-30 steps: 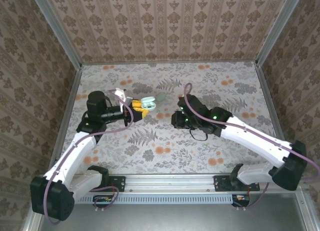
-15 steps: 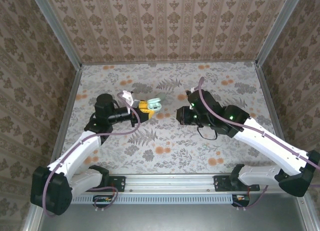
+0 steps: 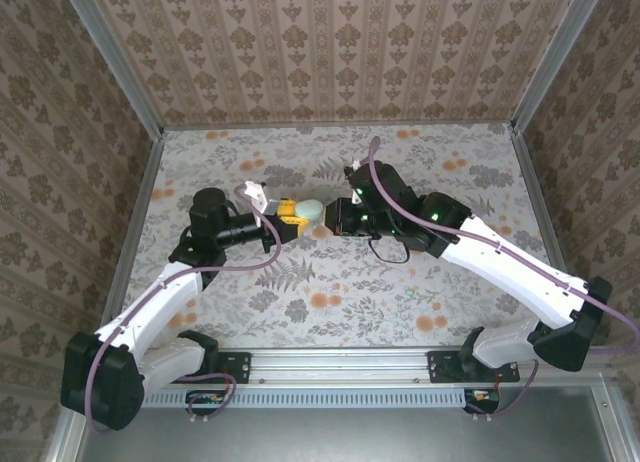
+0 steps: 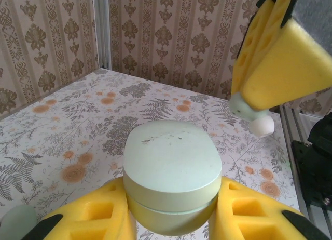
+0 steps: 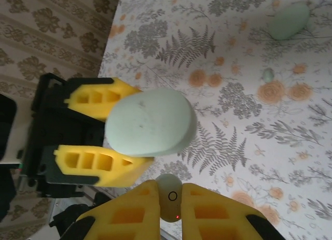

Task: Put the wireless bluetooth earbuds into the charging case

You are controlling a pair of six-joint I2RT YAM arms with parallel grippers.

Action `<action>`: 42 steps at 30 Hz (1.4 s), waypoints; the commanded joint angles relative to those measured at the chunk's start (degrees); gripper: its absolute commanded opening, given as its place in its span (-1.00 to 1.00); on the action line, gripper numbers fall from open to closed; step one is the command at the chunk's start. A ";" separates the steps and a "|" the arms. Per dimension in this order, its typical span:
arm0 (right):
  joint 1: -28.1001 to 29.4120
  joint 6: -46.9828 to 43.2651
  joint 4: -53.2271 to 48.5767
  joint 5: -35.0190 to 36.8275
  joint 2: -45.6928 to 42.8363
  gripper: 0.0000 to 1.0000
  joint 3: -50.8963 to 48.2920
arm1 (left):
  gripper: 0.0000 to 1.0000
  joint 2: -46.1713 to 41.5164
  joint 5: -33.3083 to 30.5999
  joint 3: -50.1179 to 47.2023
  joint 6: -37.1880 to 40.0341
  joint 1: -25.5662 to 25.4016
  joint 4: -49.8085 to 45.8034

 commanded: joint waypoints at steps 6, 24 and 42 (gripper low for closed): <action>1.44 -0.19 2.04 -3.11 3.12 -0.76 2.51 | -0.90 -0.14 0.42 -0.15 0.32 -0.53 1.77; 0.57 -1.19 2.53 -3.02 4.70 -0.75 1.31 | -0.90 -1.12 1.25 0.38 -0.18 -0.47 1.00; -2.32 -2.94 2.53 -5.17 6.67 -0.75 5.60 | -0.91 -0.77 1.57 1.11 -0.30 -0.70 1.30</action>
